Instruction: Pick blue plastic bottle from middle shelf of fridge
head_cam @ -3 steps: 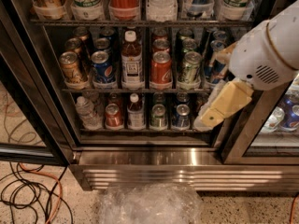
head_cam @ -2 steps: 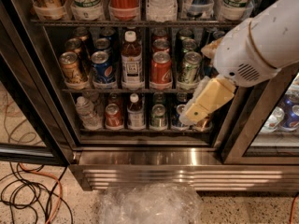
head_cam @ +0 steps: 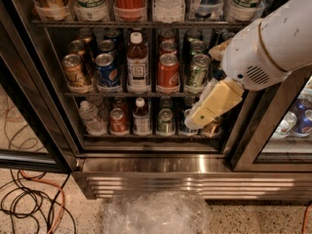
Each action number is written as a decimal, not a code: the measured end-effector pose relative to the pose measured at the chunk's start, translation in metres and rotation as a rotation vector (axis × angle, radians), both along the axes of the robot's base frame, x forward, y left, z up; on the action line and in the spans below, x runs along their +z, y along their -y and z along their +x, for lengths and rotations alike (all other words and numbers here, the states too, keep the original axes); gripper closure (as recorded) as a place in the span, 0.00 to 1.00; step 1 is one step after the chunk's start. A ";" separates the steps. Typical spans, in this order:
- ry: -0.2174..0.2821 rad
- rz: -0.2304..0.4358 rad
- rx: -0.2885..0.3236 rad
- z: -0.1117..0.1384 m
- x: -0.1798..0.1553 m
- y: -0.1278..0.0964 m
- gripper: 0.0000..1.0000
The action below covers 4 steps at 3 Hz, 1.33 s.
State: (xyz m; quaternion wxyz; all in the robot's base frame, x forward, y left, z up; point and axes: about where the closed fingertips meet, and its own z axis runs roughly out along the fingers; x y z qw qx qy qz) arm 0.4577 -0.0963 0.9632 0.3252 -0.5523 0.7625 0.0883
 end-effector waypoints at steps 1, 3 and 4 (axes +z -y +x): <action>-0.029 0.113 -0.074 0.010 -0.009 -0.013 0.00; 0.024 0.272 -0.232 0.040 -0.016 -0.040 0.00; 0.038 0.279 -0.239 0.043 -0.013 -0.040 0.00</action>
Offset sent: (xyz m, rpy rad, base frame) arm 0.0527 0.0365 -0.0232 0.3984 -0.0093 -0.3425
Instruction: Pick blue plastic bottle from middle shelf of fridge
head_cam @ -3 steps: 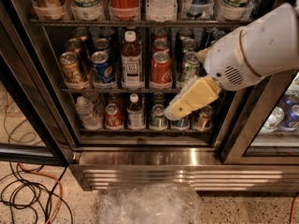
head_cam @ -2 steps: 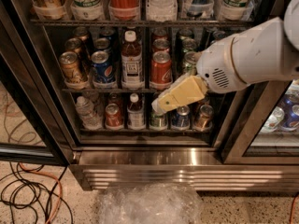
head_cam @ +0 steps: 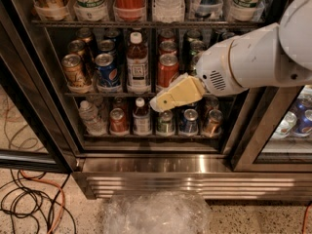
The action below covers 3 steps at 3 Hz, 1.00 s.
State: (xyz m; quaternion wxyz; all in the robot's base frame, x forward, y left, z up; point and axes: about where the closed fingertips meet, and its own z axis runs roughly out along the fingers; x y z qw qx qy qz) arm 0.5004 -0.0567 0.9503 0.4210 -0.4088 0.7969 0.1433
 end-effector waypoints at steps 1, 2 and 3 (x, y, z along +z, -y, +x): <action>0.005 0.026 -0.026 0.001 -0.008 -0.005 0.00; 0.013 0.070 -0.052 0.009 -0.024 -0.019 0.00; -0.034 0.128 -0.087 0.024 -0.044 -0.035 0.00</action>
Offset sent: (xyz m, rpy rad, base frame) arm 0.0242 0.0335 -0.0449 0.1311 -0.0255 -0.0957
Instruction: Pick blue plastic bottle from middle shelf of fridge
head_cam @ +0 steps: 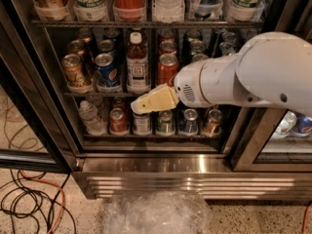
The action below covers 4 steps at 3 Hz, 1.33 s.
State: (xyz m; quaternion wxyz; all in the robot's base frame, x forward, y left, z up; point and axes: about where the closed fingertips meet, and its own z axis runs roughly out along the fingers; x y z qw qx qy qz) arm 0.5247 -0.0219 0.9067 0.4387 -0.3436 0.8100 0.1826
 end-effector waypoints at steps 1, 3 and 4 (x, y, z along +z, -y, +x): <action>0.000 0.000 0.000 0.000 0.000 0.000 0.00; -0.002 -0.001 0.006 0.000 -0.002 -0.003 0.18; 0.014 0.003 -0.009 0.010 -0.011 -0.012 0.11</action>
Offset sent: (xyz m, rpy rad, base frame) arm 0.0000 0.0000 0.0000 0.0000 0.0001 0.0000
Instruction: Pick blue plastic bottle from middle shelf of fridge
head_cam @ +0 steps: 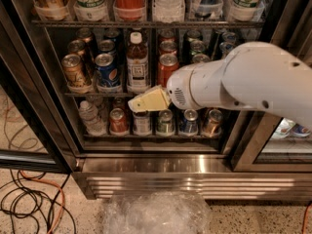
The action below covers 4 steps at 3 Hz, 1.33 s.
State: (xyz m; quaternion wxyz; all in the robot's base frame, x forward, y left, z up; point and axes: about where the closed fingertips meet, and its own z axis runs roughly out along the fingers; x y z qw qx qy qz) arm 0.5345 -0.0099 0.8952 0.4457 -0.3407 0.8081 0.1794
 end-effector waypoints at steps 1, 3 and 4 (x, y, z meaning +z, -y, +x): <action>0.060 -0.029 -0.059 0.014 -0.011 -0.008 0.11; 0.153 -0.055 -0.171 0.030 -0.018 0.012 0.00; 0.147 -0.048 -0.180 0.030 -0.017 0.011 0.00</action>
Offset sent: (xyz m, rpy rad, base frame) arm 0.0537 0.0192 -0.0297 -0.0917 -0.1961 -0.2815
